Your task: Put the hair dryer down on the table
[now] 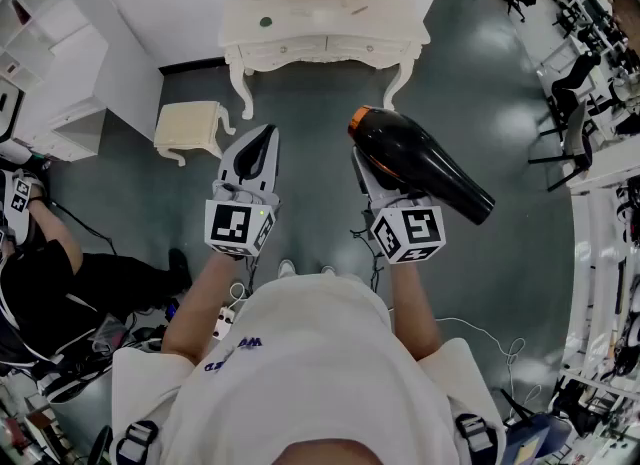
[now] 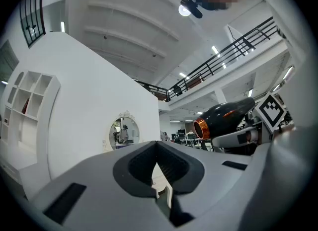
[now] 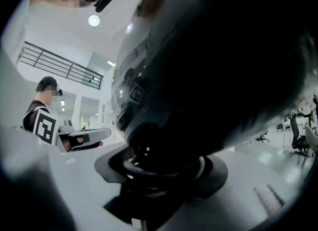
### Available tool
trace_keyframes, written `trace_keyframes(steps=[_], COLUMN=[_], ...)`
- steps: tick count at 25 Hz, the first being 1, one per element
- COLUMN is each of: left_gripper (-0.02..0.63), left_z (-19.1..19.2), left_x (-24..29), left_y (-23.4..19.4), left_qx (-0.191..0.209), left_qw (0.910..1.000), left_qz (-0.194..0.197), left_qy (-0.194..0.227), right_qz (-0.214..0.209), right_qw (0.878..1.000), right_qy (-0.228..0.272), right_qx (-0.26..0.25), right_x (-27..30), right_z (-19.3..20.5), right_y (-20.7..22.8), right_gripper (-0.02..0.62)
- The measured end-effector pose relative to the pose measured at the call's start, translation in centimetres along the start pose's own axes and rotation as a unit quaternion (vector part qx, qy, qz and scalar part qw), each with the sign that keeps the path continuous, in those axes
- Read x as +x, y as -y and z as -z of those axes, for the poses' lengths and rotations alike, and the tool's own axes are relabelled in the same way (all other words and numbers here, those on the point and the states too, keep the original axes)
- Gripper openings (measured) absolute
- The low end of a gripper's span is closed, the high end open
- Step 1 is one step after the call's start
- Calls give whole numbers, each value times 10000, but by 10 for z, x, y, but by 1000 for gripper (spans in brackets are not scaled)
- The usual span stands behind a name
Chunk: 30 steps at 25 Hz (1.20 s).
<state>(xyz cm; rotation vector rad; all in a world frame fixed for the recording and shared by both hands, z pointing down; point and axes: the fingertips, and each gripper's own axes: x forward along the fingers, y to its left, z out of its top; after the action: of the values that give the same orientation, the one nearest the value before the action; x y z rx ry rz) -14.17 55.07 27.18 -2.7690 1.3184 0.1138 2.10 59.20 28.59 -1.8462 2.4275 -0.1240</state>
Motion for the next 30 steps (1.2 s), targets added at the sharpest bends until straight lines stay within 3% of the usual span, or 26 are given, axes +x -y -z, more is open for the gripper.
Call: trace_keyframes(steps=[14, 26, 30], left_gripper=[9, 9, 9], left_z=[4, 7, 9], left_x=[11, 1, -3], left_y=[-4, -24, -41], left_qx=[27, 84, 299], left_qw=[10000, 10000, 9995], left_qz=[-18, -28, -42], left_qy=[13, 2, -51], right_qz=[-109, -45, 10], right_qw=[9999, 9997, 9993], right_qy=[85, -209, -348], right_qx=[3, 122, 97], right_x=[6, 14, 19], right_z=[-3, 24, 30], right_y=[3, -28, -41], right_gripper=[299, 301, 301])
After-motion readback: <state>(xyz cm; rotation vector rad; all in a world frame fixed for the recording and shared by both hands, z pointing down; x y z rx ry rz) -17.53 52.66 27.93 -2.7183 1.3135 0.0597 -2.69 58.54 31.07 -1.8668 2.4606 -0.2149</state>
